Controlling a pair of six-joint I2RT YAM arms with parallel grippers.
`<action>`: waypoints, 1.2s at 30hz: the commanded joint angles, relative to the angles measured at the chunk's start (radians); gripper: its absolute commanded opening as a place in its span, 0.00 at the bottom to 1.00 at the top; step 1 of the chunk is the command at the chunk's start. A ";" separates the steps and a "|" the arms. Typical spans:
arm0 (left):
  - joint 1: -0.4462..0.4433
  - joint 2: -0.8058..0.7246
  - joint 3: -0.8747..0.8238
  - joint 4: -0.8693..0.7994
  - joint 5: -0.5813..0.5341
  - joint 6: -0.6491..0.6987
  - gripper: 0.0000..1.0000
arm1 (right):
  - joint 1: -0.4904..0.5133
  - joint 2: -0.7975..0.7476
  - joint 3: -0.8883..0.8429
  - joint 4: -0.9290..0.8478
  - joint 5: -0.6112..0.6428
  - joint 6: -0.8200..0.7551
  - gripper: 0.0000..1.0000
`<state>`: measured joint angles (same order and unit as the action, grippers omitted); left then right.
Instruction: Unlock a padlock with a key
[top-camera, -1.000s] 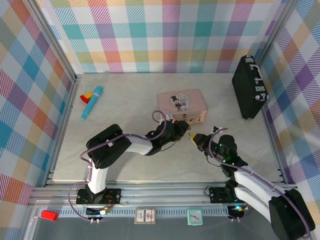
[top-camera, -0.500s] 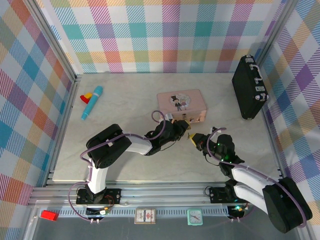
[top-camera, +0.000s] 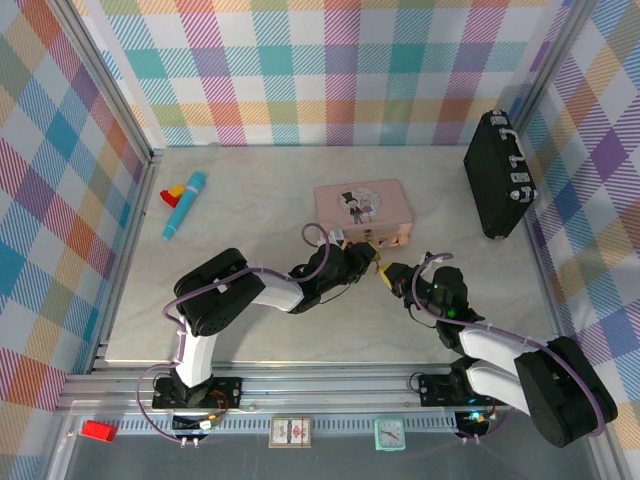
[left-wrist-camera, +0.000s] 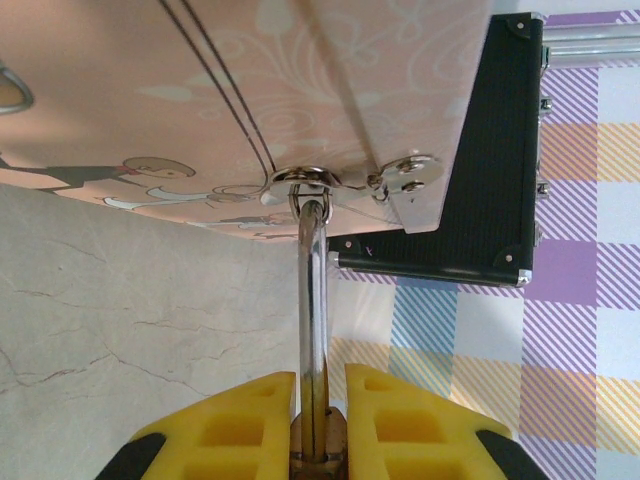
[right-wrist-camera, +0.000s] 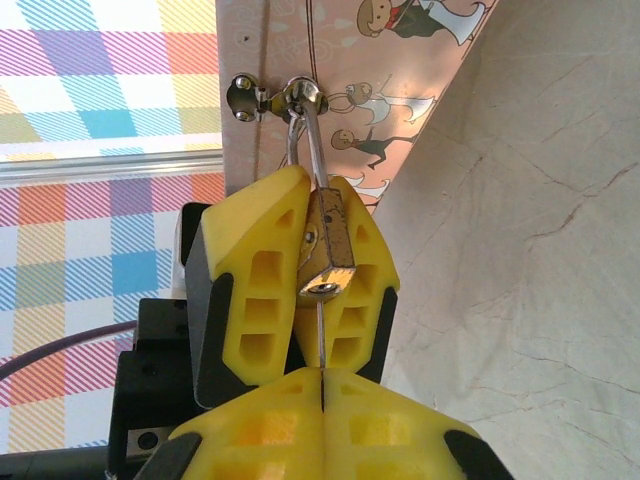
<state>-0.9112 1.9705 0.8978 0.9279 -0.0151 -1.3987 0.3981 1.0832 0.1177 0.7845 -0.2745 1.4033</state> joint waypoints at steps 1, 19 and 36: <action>-0.002 -0.009 0.005 0.199 0.021 0.004 0.00 | -0.006 -0.009 0.025 0.044 -0.012 0.010 0.00; -0.019 -0.011 0.018 0.190 0.021 0.012 0.00 | -0.006 0.020 0.030 0.072 -0.010 0.027 0.00; -0.025 -0.011 0.026 0.208 0.014 0.016 0.00 | -0.005 0.041 0.027 0.093 -0.014 0.048 0.00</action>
<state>-0.9203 1.9739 0.8978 0.9421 -0.0189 -1.3983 0.3981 1.1187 0.1200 0.8299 -0.2745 1.4376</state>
